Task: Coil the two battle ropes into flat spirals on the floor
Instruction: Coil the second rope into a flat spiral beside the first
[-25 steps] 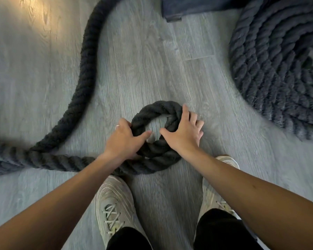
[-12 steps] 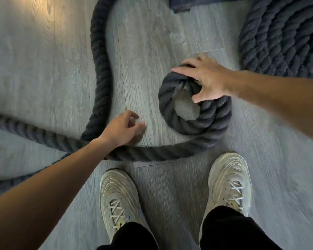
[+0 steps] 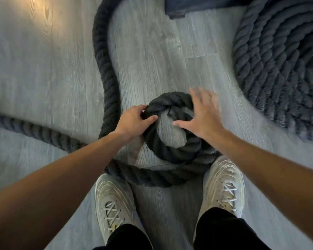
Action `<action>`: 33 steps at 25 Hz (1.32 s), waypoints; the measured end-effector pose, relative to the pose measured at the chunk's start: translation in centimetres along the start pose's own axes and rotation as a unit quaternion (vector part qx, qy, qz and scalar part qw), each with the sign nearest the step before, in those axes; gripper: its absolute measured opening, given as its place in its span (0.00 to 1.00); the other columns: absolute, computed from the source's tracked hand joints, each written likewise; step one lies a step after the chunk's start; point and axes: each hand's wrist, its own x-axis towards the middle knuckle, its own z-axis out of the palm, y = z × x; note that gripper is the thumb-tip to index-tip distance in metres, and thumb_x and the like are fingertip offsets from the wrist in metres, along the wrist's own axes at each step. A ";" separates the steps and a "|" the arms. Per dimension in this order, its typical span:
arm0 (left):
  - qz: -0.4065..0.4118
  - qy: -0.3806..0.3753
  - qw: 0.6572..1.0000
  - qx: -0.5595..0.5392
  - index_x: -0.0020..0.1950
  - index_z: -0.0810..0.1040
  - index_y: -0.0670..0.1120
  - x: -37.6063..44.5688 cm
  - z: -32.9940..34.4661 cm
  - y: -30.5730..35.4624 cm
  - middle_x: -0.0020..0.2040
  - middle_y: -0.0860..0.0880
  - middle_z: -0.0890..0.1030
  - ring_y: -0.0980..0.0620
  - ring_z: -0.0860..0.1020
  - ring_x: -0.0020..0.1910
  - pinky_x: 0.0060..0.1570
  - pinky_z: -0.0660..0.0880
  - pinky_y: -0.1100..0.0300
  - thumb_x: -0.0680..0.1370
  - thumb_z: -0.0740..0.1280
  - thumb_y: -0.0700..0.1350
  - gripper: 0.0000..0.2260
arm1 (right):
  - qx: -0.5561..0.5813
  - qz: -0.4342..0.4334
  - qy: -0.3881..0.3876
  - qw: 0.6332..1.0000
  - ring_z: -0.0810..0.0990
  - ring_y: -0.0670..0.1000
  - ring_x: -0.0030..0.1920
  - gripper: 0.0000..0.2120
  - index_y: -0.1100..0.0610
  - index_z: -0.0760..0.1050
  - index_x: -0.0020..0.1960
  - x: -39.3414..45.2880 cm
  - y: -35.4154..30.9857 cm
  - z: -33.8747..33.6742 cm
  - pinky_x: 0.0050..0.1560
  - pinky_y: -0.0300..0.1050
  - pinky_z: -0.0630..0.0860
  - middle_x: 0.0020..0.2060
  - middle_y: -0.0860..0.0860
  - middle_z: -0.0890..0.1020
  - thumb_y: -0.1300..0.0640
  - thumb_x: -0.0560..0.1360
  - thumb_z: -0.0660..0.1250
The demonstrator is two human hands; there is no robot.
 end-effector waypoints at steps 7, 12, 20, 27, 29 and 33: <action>-0.079 -0.055 0.995 -0.012 0.71 0.72 0.49 0.3 -0.9 0.8 0.50 0.52 0.80 0.54 0.80 0.47 0.44 0.74 0.61 0.75 0.73 0.59 0.28 | 0.110 0.212 0.015 0.971 0.61 0.60 0.70 0.59 0.52 0.45 0.80 -5.7 1.3 2.5 0.70 0.58 0.66 0.70 0.57 0.61 0.37 0.63 0.78; 0.127 -0.044 0.954 0.268 0.80 0.50 0.54 1.6 -1.9 1.5 0.72 0.41 0.66 0.38 0.66 0.71 0.66 0.71 0.40 0.63 0.76 0.71 0.55 | 0.078 -0.022 -0.106 0.991 0.61 0.58 0.73 0.54 0.52 0.50 0.80 -0.8 -0.1 0.6 0.69 0.52 0.68 0.73 0.54 0.60 0.46 0.65 0.79; 0.153 -0.016 0.874 0.461 0.73 0.62 0.45 2.3 -1.0 2.4 0.65 0.41 0.72 0.39 0.74 0.61 0.46 0.77 0.46 0.74 0.58 0.74 0.40 | 0.020 0.108 -0.044 0.993 0.57 0.62 0.73 0.62 0.52 0.44 0.81 -3.1 -2.7 2.1 0.70 0.64 0.62 0.74 0.57 0.57 0.30 0.61 0.74; -0.141 -0.033 0.950 0.276 0.80 0.50 0.50 0.8 -1.7 2.2 0.63 0.35 0.76 0.34 0.78 0.57 0.50 0.75 0.48 0.72 0.61 0.75 0.46 | -0.034 0.181 -0.047 0.982 0.60 0.65 0.72 0.63 0.48 0.40 0.81 -1.1 -3.1 0.4 0.67 0.65 0.65 0.75 0.59 0.58 0.33 0.61 0.77; -0.211 -0.046 0.959 0.184 0.81 0.43 0.51 -1.0 -0.7 1.6 0.66 0.35 0.76 0.34 0.77 0.61 0.56 0.74 0.47 0.72 0.61 0.75 0.49 | -0.046 0.146 -0.110 0.982 0.66 0.63 0.71 0.61 0.43 0.50 0.80 2.9 -2.4 -2.0 0.65 0.63 0.70 0.73 0.55 0.66 0.33 0.56 0.80; -0.229 -0.042 0.958 0.170 0.79 0.47 0.44 -2.1 0.3 1.0 0.63 0.37 0.78 0.34 0.78 0.59 0.57 0.76 0.46 0.74 0.62 0.73 0.47 | 0.001 0.109 -0.115 0.987 0.73 0.61 0.67 0.60 0.43 0.53 0.79 4.0 -2.6 -3.2 0.61 0.60 0.76 0.71 0.54 0.69 0.36 0.56 0.83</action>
